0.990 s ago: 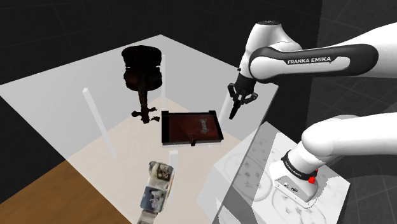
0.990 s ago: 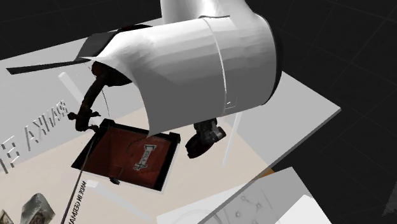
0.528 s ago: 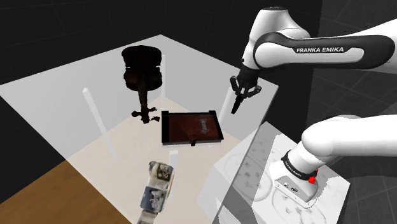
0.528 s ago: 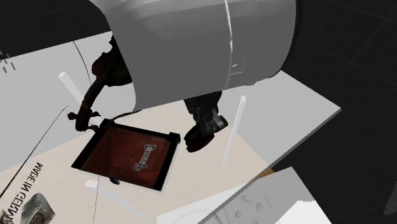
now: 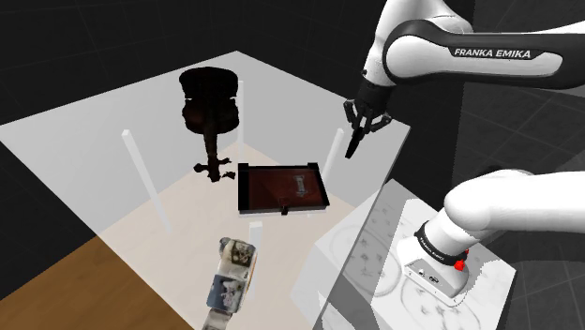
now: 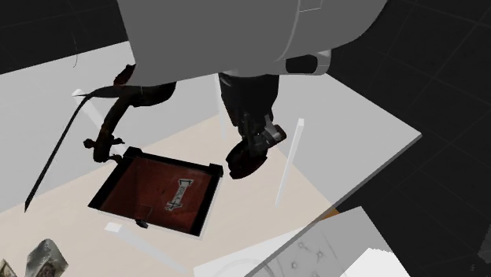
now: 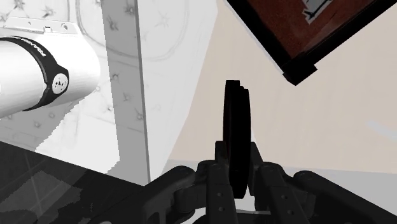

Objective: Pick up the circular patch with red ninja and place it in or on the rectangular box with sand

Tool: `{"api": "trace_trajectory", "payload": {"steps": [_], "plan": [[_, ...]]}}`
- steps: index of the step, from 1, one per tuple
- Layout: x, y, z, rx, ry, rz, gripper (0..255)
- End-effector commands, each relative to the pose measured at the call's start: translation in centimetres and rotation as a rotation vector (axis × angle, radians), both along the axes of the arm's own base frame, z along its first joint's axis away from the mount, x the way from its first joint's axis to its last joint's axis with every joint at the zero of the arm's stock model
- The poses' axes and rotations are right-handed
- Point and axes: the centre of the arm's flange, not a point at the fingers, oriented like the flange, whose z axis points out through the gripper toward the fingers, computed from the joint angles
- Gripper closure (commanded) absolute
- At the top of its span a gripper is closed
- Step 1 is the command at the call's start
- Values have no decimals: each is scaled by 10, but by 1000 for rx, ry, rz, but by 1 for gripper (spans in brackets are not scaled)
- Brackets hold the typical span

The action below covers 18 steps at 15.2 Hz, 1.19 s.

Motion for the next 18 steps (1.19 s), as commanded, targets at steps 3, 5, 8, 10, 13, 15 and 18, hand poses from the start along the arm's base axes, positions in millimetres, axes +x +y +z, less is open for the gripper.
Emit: {"api": "trace_trajectory", "payload": {"steps": [3, 5, 8, 10, 13, 15, 18], "plan": [[9, 24, 14, 0, 0, 0, 255], [18, 49, 18, 0, 0, 0, 255], [32, 86, 25, 0, 0, 0, 255], [41, 110, 29, 0, 0, 0, 255], [55, 147, 36, 0, 0, 0, 255], [64, 171, 40, 0, 0, 0, 255], [74, 199, 45, 0, 0, 0, 255]]}}
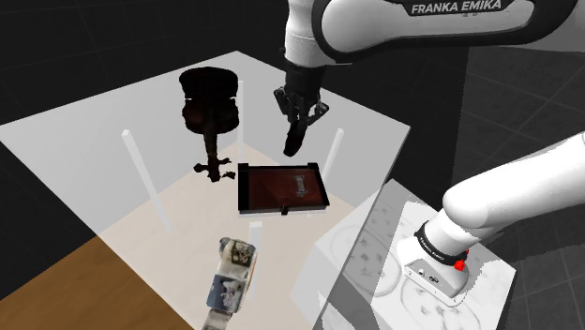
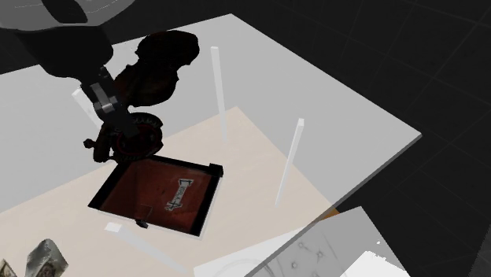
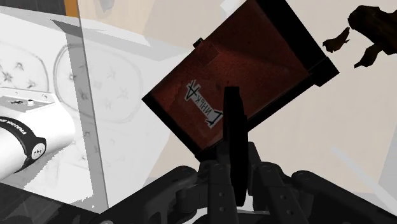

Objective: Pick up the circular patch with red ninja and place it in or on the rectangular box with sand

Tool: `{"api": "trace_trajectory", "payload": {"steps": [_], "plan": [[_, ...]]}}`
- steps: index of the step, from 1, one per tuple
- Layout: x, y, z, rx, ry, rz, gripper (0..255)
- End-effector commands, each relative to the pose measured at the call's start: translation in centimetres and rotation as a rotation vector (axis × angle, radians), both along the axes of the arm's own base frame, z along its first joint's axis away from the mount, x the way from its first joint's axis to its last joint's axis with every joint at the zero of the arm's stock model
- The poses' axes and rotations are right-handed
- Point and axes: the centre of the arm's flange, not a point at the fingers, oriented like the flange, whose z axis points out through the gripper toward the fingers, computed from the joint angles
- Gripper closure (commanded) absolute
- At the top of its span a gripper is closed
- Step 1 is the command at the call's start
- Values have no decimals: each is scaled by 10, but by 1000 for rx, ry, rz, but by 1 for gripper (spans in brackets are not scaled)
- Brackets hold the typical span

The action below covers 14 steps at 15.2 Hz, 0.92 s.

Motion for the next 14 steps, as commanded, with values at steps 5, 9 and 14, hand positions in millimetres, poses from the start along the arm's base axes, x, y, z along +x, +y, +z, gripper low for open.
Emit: {"api": "trace_trajectory", "payload": {"steps": [5, 9, 14], "plan": [[3, 8, -26, 1, 0, -1, 255], [3, 8, -47, 1, 0, -1, 255], [3, 8, -74, 1, 0, -1, 255]]}}
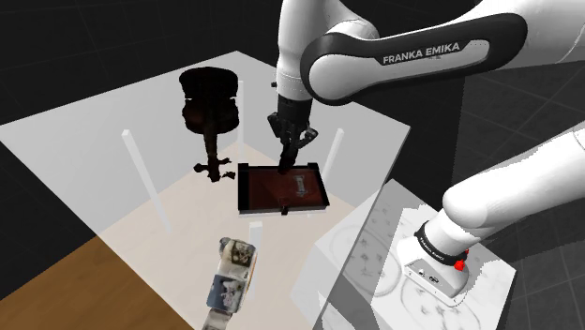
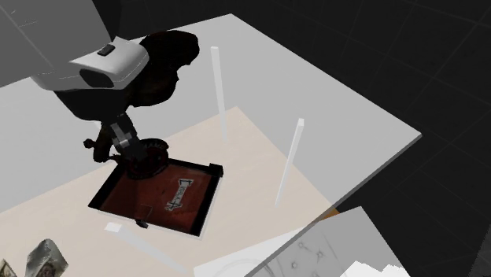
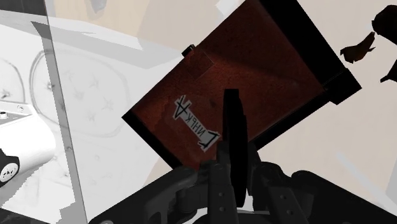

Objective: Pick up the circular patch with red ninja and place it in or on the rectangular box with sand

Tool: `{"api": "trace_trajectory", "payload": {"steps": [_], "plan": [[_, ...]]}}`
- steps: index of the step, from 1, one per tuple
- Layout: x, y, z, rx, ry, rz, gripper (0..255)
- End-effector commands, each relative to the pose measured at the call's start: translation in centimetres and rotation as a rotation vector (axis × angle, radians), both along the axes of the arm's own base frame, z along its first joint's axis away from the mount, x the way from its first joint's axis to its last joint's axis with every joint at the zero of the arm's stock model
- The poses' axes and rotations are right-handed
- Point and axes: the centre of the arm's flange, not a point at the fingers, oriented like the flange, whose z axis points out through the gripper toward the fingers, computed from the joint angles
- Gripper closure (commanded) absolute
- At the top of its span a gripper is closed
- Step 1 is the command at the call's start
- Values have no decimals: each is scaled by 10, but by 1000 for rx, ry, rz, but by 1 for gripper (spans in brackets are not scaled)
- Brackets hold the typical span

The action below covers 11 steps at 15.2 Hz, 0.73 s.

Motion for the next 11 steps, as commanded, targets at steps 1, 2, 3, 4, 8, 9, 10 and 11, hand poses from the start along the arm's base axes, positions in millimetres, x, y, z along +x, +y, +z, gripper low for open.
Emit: {"api": "trace_trajectory", "payload": {"steps": [1, 2, 3, 4, 8, 9, 10, 11], "plan": [[0, -1, -11, 0, -1, 0, 255], [0, -1, -17, 0, -1, 0, 255], [0, -1, -22, 0, -1, 0, 255], [0, -1, -27, 0, -1, 0, 255], [0, -1, -37, 0, -1, 0, 255], [0, -1, -37, 0, -1, 0, 255], [0, -1, -37, 0, -1, 0, 255], [0, -1, -37, 0, -1, 0, 255]]}}
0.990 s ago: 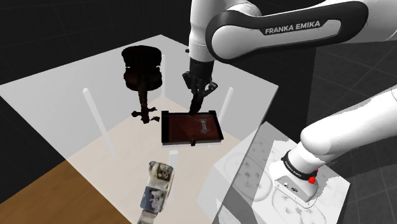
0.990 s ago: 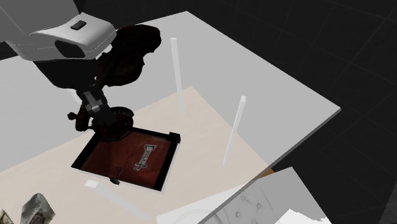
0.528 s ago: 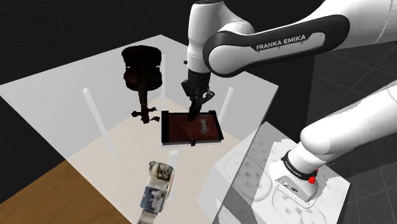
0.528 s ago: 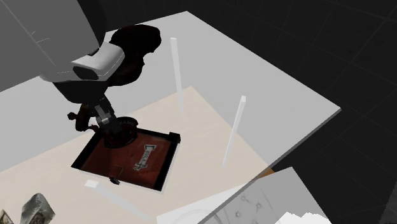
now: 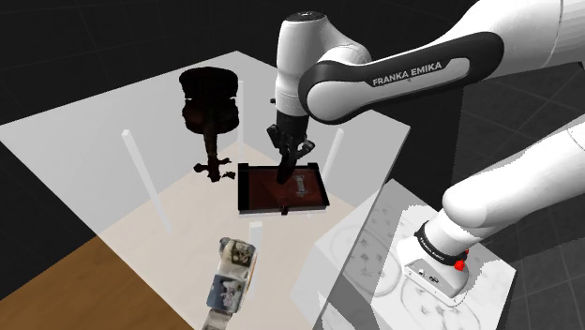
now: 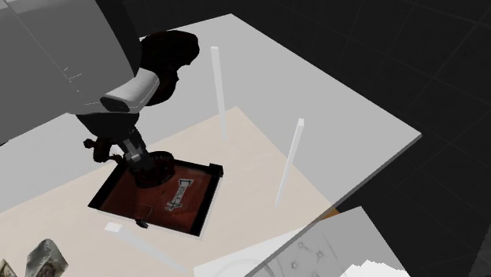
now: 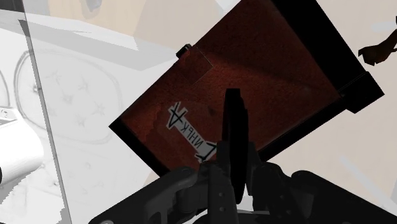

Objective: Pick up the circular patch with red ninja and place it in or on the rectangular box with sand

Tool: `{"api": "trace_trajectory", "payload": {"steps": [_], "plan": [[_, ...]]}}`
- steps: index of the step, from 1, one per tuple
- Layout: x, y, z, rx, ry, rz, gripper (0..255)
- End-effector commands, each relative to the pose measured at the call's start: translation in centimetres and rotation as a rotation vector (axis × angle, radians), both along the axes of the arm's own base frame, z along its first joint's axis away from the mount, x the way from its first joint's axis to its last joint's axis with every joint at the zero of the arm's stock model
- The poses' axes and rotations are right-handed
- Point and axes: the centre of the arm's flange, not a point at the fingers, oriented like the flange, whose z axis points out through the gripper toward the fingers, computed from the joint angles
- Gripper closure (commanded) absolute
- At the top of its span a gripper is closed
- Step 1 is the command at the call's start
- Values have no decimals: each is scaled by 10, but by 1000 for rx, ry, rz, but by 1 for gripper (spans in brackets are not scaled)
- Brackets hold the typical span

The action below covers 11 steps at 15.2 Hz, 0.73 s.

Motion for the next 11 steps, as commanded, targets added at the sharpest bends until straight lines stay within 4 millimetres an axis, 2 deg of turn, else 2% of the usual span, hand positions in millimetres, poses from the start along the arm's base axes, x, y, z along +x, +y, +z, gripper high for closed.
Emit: {"api": "trace_trajectory", "payload": {"steps": [1, 2, 3, 8, 11], "plan": [[0, 0, 0, 0, 0, 0, 255], [0, 0, 0, 0, 0, 0, 255], [0, 0, 0, 0, 0, 0, 0], [0, 0, 0, 0, 0, 0, 0], [1, 2, 39, 0, 0, 0, 0]]}}
